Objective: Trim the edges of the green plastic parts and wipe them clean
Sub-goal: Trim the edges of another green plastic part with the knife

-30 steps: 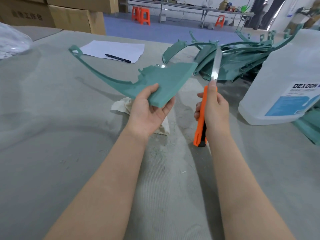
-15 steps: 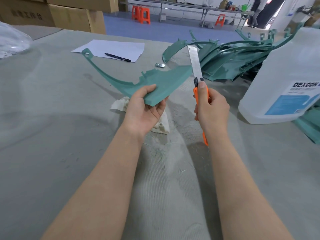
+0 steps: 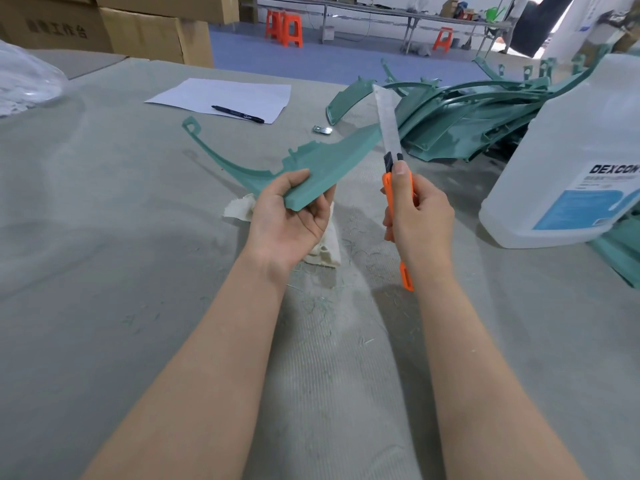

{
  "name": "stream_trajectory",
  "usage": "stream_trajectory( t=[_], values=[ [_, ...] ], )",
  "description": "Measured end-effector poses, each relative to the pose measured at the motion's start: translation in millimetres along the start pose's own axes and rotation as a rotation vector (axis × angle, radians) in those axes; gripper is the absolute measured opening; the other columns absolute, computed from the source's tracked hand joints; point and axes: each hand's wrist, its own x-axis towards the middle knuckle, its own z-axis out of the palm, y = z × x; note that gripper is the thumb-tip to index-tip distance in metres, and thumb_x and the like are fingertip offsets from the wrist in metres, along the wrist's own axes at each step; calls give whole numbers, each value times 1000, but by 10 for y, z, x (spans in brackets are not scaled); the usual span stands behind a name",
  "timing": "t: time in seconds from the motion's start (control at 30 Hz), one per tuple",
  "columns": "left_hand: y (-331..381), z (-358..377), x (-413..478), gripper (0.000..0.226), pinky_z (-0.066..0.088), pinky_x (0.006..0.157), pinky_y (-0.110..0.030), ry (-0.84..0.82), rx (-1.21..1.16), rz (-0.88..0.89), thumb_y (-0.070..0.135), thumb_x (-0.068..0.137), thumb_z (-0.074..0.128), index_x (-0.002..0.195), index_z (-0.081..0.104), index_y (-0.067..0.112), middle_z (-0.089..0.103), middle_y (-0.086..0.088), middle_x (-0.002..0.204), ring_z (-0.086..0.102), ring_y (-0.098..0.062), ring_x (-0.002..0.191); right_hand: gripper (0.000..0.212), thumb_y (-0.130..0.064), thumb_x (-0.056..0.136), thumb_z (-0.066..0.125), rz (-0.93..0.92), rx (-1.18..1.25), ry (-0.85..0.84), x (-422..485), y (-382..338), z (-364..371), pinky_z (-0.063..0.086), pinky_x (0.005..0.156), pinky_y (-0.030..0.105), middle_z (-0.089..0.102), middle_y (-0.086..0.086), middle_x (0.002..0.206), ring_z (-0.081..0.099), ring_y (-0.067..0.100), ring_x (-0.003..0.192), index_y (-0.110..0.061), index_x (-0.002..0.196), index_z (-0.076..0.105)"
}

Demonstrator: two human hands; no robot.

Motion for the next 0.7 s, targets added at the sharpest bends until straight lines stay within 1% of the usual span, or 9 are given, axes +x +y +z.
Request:
stream_trajectory(
  t=[0.07, 0.17, 0.3, 0.37, 0.43, 0.5, 0.6, 0.63, 0.7],
  values=[
    [8, -4, 5, 13, 50, 45, -17, 0, -28, -1, 6, 91, 49, 96, 61, 3, 66, -11, 99, 70, -20, 66, 54, -49, 100, 41, -24, -5, -27, -25, -14, 25, 52, 60, 49, 58, 25, 70, 57, 33, 61, -2, 82, 61],
    [13, -10, 7, 15, 50, 44, -17, 3, -39, -4, 6, 91, 49, 100, 60, 3, 65, -11, 103, 70, -20, 66, 49, -48, 99, 43, -51, 4, -70, -56, -34, 60, 50, 61, 54, 58, 25, 69, 56, 40, 67, -8, 79, 63],
    [21, -12, 5, 14, 49, 44, -17, 12, -51, -6, 6, 92, 48, 98, 60, 3, 64, -11, 103, 69, -21, 65, 58, -53, 95, 44, -46, 15, -107, -78, -42, 78, 50, 61, 55, 58, 19, 65, 55, 36, 62, 0, 82, 62],
    [20, -11, 9, 16, 50, 44, -18, 17, -67, -3, 6, 92, 49, 104, 59, 4, 63, -12, 109, 70, -21, 66, 57, -56, 92, 43, -45, 12, -150, -82, -53, 83, 51, 62, 54, 56, 15, 60, 53, 30, 57, -4, 80, 64],
    [24, -12, 14, 19, 50, 45, -18, 24, -70, 10, 5, 92, 49, 110, 56, 4, 60, -12, 115, 70, -22, 67, 53, -56, 91, 43, -53, 3, -183, -93, -73, 93, 51, 62, 53, 56, 17, 62, 53, 35, 59, -10, 78, 65],
    [32, -12, 17, 21, 51, 46, -18, 18, -67, 12, 5, 92, 48, 112, 55, 5, 59, -12, 118, 70, -22, 67, 50, -55, 92, 44, -59, 13, -161, -102, -89, 95, 50, 63, 53, 57, 21, 67, 55, 40, 65, -12, 77, 64],
    [35, -8, 15, 21, 50, 45, -18, 6, -62, -17, 6, 92, 47, 112, 56, 5, 58, -10, 120, 70, -21, 66, 52, -51, 97, 43, -36, 24, -48, -72, -73, 59, 50, 65, 54, 58, 24, 71, 56, 41, 69, -6, 80, 63],
    [29, -9, 13, 19, 50, 44, -18, 3, -58, -24, 6, 92, 47, 109, 57, 5, 57, -10, 120, 70, -21, 65, 53, -50, 99, 42, -23, 19, -17, -55, -61, 44, 50, 66, 55, 59, 20, 70, 57, 40, 69, -4, 81, 62],
    [16, -9, 5, 17, 50, 44, -18, -7, -56, -35, 6, 92, 47, 104, 59, 4, 56, -9, 122, 70, -21, 64, 51, -48, 100, 42, -2, 19, 10, -31, -51, 24, 52, 67, 54, 60, 7, 64, 60, 37, 70, -5, 81, 61]
  ],
)
